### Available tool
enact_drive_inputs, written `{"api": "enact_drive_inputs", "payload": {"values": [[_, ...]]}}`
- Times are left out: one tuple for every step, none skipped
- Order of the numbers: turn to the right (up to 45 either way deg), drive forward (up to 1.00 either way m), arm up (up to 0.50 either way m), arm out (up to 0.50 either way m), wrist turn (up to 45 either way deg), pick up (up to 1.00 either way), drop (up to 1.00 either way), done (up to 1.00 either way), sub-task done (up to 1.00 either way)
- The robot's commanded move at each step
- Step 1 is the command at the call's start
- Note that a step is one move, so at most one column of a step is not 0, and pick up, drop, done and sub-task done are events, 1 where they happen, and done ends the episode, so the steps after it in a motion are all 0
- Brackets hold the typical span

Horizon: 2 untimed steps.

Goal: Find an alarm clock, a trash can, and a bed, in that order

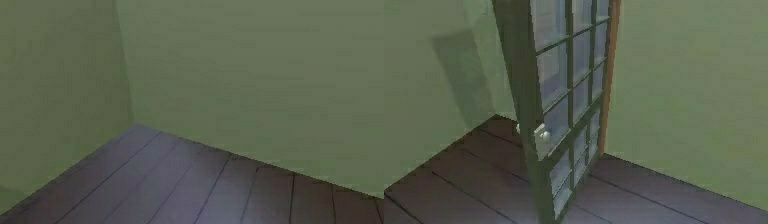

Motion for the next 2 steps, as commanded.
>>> {"api": "enact_drive_inputs", "payload": {"values": [[24.0, 0.0, 0.0, 0.0, 0.0, 0.0, 0.0, 0.0, 0.0], [0.0, 0.65, 0.0, 0.0, 0.0, 0.0, 0.0, 0.0, 0.0]]}}
